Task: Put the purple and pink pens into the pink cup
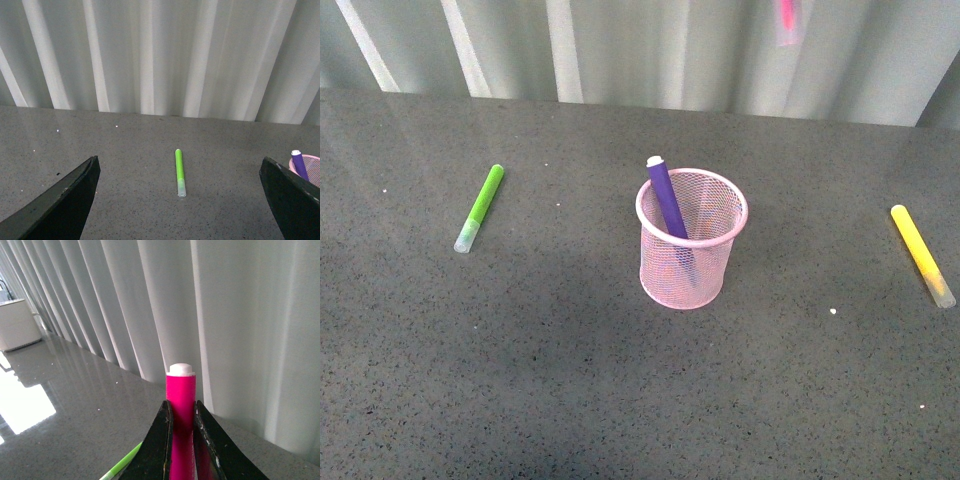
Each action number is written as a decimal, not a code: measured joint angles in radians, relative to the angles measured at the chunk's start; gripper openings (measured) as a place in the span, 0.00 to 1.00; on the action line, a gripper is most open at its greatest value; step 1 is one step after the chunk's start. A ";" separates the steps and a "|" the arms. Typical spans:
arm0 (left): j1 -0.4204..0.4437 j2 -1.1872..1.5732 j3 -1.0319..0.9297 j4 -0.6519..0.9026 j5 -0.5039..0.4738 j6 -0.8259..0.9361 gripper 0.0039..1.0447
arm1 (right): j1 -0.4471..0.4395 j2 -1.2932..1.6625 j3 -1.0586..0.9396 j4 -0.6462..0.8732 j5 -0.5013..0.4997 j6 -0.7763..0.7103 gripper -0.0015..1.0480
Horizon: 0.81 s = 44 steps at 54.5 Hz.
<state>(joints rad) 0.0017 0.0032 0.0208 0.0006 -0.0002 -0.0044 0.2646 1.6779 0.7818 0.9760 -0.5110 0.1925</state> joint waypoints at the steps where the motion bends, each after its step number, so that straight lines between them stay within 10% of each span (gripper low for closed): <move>1: 0.000 0.000 0.000 0.000 0.000 0.000 0.94 | 0.007 0.004 -0.003 0.002 0.000 0.000 0.07; 44: 0.000 0.000 0.000 0.000 0.000 0.000 0.94 | 0.063 0.274 -0.019 0.130 -0.004 0.018 0.06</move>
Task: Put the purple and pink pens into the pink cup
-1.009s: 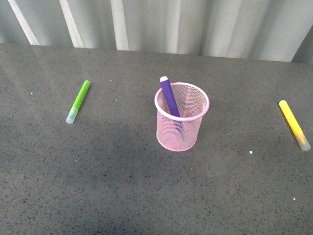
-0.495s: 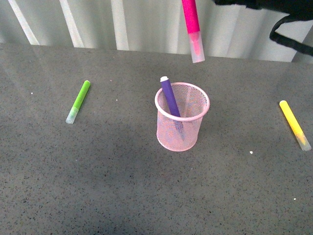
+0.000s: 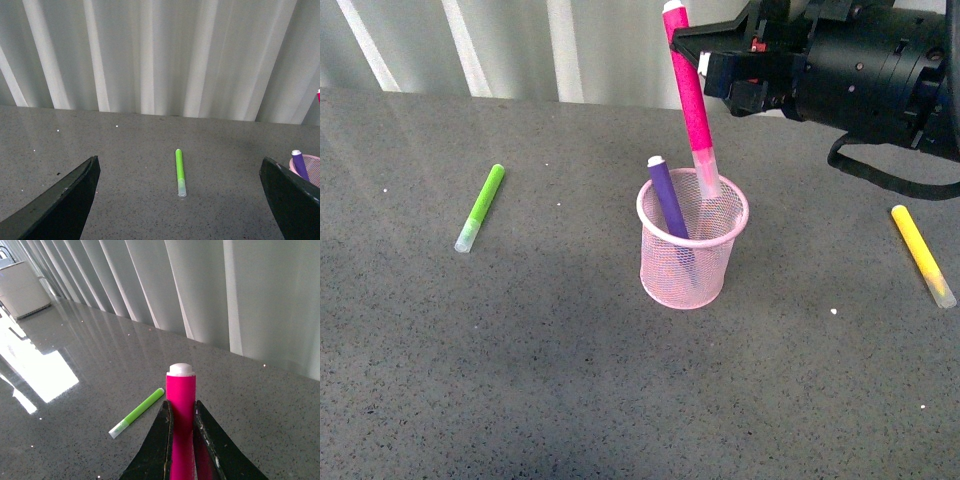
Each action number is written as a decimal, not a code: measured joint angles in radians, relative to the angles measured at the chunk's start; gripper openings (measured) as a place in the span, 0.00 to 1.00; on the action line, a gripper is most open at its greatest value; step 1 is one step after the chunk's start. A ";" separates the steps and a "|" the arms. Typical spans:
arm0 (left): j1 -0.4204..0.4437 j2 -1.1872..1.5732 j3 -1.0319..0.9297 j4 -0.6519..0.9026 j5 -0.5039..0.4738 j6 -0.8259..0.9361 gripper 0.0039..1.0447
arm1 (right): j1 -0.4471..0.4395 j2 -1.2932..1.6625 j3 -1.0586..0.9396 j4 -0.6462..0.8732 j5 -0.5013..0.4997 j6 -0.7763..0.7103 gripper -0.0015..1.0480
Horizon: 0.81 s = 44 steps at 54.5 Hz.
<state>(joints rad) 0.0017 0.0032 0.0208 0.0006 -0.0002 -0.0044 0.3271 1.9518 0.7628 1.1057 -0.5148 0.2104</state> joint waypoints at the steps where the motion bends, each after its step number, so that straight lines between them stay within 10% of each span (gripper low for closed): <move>1: 0.000 0.000 0.000 0.000 0.000 0.000 0.94 | 0.000 0.005 0.000 0.002 0.000 0.001 0.06; 11: 0.000 0.000 0.000 0.000 0.000 0.000 0.94 | -0.004 0.018 0.000 0.008 -0.006 0.004 0.06; 38: 0.000 0.000 0.000 0.000 0.000 0.000 0.94 | -0.029 -0.004 -0.007 0.013 0.023 0.037 0.93; 44: 0.000 0.000 0.000 0.000 0.000 0.000 0.94 | -0.064 -0.093 -0.043 -0.001 0.082 0.045 0.93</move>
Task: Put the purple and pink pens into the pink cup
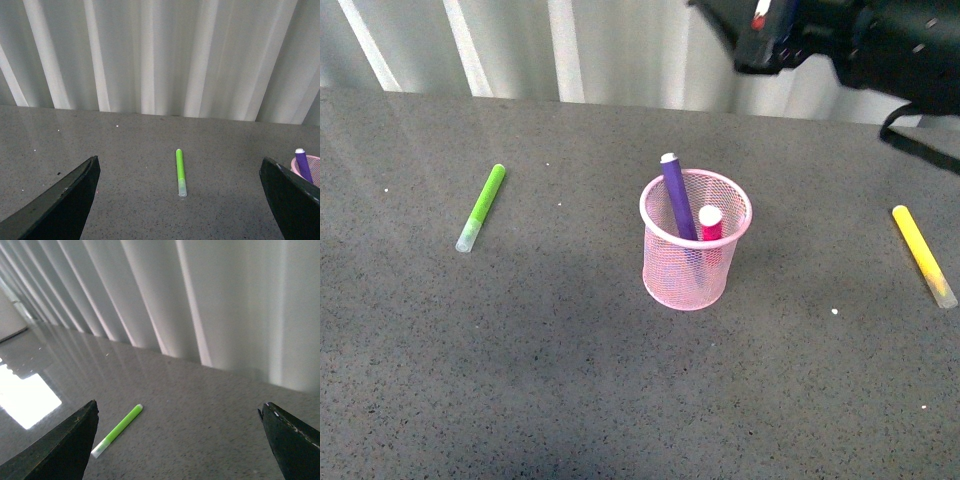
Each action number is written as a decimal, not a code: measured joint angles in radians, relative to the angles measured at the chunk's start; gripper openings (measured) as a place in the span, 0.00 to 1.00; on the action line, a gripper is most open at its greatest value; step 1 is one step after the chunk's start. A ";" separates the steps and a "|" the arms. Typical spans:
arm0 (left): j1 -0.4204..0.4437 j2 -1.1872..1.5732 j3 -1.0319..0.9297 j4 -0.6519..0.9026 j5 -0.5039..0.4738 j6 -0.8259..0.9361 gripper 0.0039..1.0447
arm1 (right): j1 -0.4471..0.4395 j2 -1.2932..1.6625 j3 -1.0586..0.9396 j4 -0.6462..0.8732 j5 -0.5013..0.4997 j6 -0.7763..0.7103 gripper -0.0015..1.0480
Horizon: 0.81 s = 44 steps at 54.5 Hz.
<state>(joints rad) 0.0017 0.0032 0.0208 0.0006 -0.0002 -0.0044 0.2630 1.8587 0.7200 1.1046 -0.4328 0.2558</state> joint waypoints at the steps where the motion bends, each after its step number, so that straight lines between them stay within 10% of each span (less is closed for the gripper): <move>1: 0.000 0.000 0.000 0.000 0.000 0.000 0.94 | -0.010 -0.020 -0.008 -0.002 0.007 0.000 0.93; 44: 0.000 0.000 0.000 0.000 0.000 0.000 0.94 | -0.679 -1.109 -0.182 -0.758 0.008 -0.208 0.88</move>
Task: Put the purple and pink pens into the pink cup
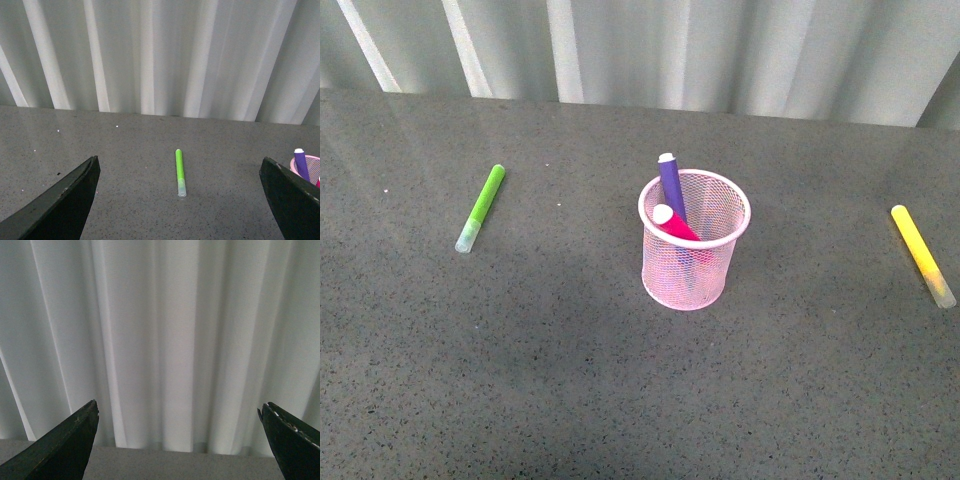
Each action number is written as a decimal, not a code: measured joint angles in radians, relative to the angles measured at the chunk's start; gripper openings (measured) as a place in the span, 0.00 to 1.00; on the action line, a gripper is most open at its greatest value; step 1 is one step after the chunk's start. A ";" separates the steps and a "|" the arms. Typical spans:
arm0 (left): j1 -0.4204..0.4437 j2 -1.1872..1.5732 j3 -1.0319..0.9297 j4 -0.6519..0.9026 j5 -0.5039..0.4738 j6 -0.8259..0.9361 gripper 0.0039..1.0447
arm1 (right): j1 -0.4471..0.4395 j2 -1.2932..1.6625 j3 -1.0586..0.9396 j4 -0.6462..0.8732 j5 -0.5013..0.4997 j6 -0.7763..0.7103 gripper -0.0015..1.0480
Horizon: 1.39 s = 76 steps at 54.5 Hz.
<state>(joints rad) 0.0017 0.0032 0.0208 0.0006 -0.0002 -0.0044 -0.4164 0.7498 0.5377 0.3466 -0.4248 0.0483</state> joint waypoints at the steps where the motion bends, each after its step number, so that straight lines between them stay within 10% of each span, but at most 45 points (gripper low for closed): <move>1: 0.000 0.000 0.000 0.000 0.000 0.000 0.94 | 0.006 -0.023 -0.004 -0.064 0.025 -0.008 0.83; 27: 0.000 0.000 0.000 0.000 0.000 0.000 0.94 | 0.230 -0.278 -0.333 -0.087 0.248 -0.045 0.03; 46: 0.000 0.000 0.000 0.000 0.000 0.000 0.94 | 0.402 -0.409 -0.439 -0.108 0.417 -0.047 0.03; 76: 0.000 0.000 0.000 0.000 0.000 0.000 0.94 | 0.413 -0.541 -0.496 -0.177 0.424 -0.047 0.03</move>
<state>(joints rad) 0.0017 0.0032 0.0208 0.0006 -0.0002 -0.0044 -0.0036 0.2085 0.0414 0.1696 -0.0006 0.0010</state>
